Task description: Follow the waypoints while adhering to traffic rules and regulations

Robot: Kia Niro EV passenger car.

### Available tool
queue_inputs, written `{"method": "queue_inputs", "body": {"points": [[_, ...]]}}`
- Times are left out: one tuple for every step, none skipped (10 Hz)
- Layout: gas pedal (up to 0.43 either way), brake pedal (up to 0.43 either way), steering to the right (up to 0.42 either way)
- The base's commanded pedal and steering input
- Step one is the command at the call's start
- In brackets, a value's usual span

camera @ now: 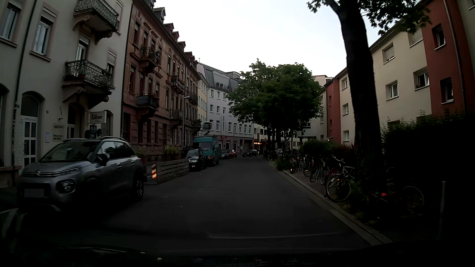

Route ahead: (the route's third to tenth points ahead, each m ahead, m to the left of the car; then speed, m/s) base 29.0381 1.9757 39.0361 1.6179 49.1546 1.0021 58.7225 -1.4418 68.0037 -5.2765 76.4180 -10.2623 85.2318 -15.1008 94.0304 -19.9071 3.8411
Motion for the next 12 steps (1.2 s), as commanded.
{"method": "queue_inputs", "body": {"points": [[0.039, 0.0, -0.002], [0.039, 0.0, -0.002], [0.039, 0.0, -0.002], [0.039, 0.0, -0.002], [0.039, 0.0, -0.002], [0.047, 0.0, -0.002], [0.059, 0.0, -0.002], [0.059, 0.0, -0.001], [0.059, 0.0, 0.0], [0.067, 0.0, 0.0], [0.067, 0.0, 0.001], [0.067, 0.0, 0.002]]}}
